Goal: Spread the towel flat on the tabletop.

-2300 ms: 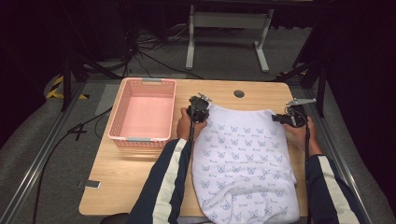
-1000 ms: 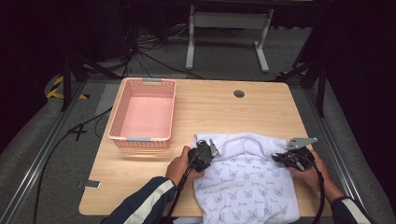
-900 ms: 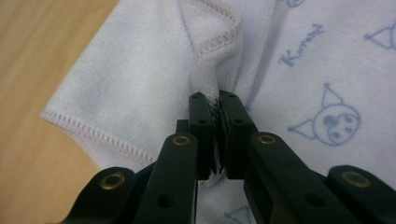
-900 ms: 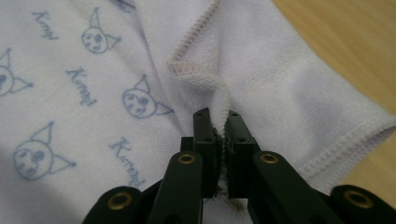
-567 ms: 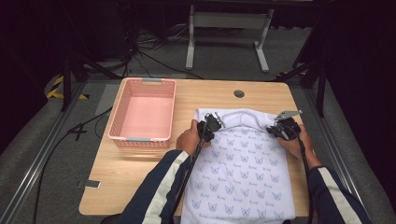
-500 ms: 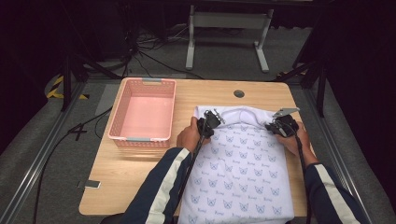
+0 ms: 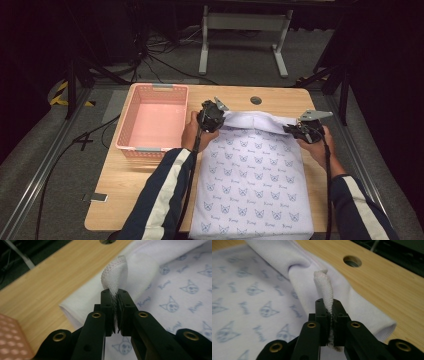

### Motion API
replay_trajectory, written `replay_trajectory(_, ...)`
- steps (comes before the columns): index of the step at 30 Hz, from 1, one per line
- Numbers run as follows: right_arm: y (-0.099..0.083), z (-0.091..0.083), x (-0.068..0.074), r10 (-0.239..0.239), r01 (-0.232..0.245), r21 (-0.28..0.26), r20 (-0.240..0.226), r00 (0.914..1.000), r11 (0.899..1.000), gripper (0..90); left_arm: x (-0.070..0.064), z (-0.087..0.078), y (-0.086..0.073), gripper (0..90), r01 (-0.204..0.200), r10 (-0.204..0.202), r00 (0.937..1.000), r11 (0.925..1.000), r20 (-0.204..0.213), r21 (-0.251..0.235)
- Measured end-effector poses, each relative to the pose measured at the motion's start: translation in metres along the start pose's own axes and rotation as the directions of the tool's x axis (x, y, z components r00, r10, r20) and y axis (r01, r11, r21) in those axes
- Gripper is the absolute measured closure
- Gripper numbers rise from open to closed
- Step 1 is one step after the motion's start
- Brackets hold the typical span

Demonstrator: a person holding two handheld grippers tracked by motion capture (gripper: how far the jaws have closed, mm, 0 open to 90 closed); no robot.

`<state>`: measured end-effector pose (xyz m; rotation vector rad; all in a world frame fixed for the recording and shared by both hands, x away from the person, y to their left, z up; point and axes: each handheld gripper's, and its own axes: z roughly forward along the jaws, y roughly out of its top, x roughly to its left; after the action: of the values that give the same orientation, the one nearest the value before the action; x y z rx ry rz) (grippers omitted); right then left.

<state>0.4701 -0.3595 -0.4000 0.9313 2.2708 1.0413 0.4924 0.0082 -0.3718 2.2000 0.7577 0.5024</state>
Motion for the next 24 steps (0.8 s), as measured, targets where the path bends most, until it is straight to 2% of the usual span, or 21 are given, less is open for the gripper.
replay_trajectory(1, 0.0, -0.017, 0.007, -0.016, 0.015, -0.032, -0.041, 0.999, 0.999, 85.6, -0.004, -0.02, -0.004, 84.3, -0.032, 0.032, 0.9992, 0.9991, 0.023, -0.027)
replay_trajectory(2, 0.0, -0.017, 0.007, -0.016, 0.015, -0.032, -0.041, 0.999, 0.999, 85.6, -0.004, -0.02, -0.004, 84.2, -0.032, 0.032, 0.9992, 0.9991, 0.023, -0.027)
replay_trajectory(3, -0.003, -0.034, 0.017, -0.035, 0.029, -0.066, -0.086, 0.9957, 0.997, 85.6, -0.011, -0.037, -0.013, 84.0, -0.06, 0.065, 0.9949, 0.9964, 0.077, -0.06)
replay_trajectory(5, -0.008, -0.049, 0.027, -0.063, 0.052, -0.088, -0.126, 0.99, 0.995, 85.6, -0.021, -0.05, -0.025, 84.0, -0.082, 0.091, 0.9892, 0.9935, 0.115, -0.08)
replay_trajectory(6, -0.011, -0.058, 0.033, -0.08, 0.065, -0.104, -0.151, 0.9853, 0.992, 85.6, -0.021, -0.05, -0.025, 83.9, -0.082, 0.091, 0.9892, 0.9935, 0.115, -0.08)
replay_trajectory(8, -0.019, -0.076, 0.048, -0.119, 0.1, -0.096, -0.22, 0.9682, 0.99, 85.5, -0.036, -0.063, -0.042, 83.8, -0.136, 0.149, 0.9746, 0.9869, 0.167, -0.086)
replay_trajectory(9, -0.019, -0.076, 0.048, -0.119, 0.1, -0.096, -0.22, 0.9682, 0.99, 85.5, -0.044, -0.066, -0.051, 83.8, -0.146, 0.16, 0.9684, 0.9858, 0.191, -0.083)
replay_trajectory(10, -0.027, -0.089, 0.062, -0.159, 0.141, -0.085, -0.28, 0.9467, 0.986, 85.5, -0.062, -0.071, -0.068, 83.9, -0.209, 0.216, 0.9469, 0.9763, 0.238, -0.057)
replay_trajectory(11, -0.031, -0.095, 0.07, -0.159, 0.144, -0.072, -0.323, 0.9329, 0.987, 85.5, -0.062, -0.071, -0.068, 83.9, -0.209, 0.216, 0.9469, 0.9763, 0.238, -0.057)
replay_trajectory(12, -0.034, -0.101, 0.078, -0.17, 0.159, -0.06, -0.346, 0.9226, 0.985, 85.5, -0.077, -0.074, -0.083, 83.9, -0.275, 0.268, 0.9244, 0.9615, 0.271, -0.015)
replay_trajectory(13, -0.038, -0.105, 0.086, -0.179, 0.175, -0.044, -0.365, 0.9136, 0.983, 85.5, -0.077, -0.074, -0.083, 83.9, -0.275, 0.268, 0.9244, 0.9615, 0.271, -0.015)
replay_trajectory(14, -0.043, -0.106, 0.095, -0.178, 0.182, -0.025, -0.386, 0.905, 0.983, 85.4, -0.088, -0.076, -0.095, 84.0, -0.297, 0.284, 0.9056, 0.9548, 0.315, -0.007)
replay_trajectory(15, -0.05, -0.106, 0.103, -0.184, 0.2, -0.001, -0.397, 0.8992, 0.98, 85.4, -0.092, -0.076, -0.1, 84.0, -0.307, 0.288, 0.8977, 0.9517, 0.333, 0.003)
replay_trajectory(16, -0.057, -0.104, 0.111, -0.208, 0.24, 0.034, -0.395, 0.8947, 0.97, 85.4, -0.095, -0.077, -0.105, 84.1, -0.313, 0.292, 0.8884, 0.9498, 0.355, 0.003)
replay_trajectory(17, -0.057, -0.104, 0.111, -0.208, 0.24, 0.034, -0.395, 0.8947, 0.97, 85.4, -0.095, -0.077, -0.105, 84.1, -0.313, 0.292, 0.8884, 0.9498, 0.355, 0.003)
replay_trajectory(18, -0.073, -0.101, 0.121, -0.21, 0.272, 0.099, -0.409, 0.8877, 0.957, 85.4, -0.1, -0.077, -0.115, 84.1, -0.304, 0.273, 0.8847, 0.9523, 0.378, 0.023)
replay_trajectory(20, -0.08, -0.099, 0.123, -0.2, 0.271, 0.12, -0.415, 0.8876, 0.955, 85.4, -0.102, -0.076, -0.12, 84.1, -0.305, 0.272, 0.8818, 0.9522, 0.385, 0.025)
replay_trajectory(21, -0.09, -0.099, 0.127, -0.201, 0.284, 0.158, -0.402, 0.8931, 0.946, 85.3, -0.104, -0.072, -0.128, 84.2, -0.314, 0.27, 0.8822, 0.9479, 0.386, 0.053)
replay_trajectory(22, -0.09, -0.099, 0.127, -0.201, 0.284, 0.158, -0.402, 0.8931, 0.946, 85.3, -0.104, -0.072, -0.128, 84.2, -0.314, 0.27, 0.8822, 0.9479, 0.386, 0.053)
replay_trajectory(23, -0.094, -0.099, 0.127, -0.176, 0.259, 0.167, -0.397, 0.9011, 0.951, 85.3, -0.103, -0.069, -0.132, 84.2, -0.307, 0.261, 0.8843, 0.9498, 0.387, 0.06)
replay_trajectory(24, -0.102, -0.097, 0.126, -0.158, 0.247, 0.21, -0.365, 0.9173, 0.946, 85.3, -0.102, -0.066, -0.136, 84.3, -0.295, 0.244, 0.8888, 0.9522, 0.388, 0.079)
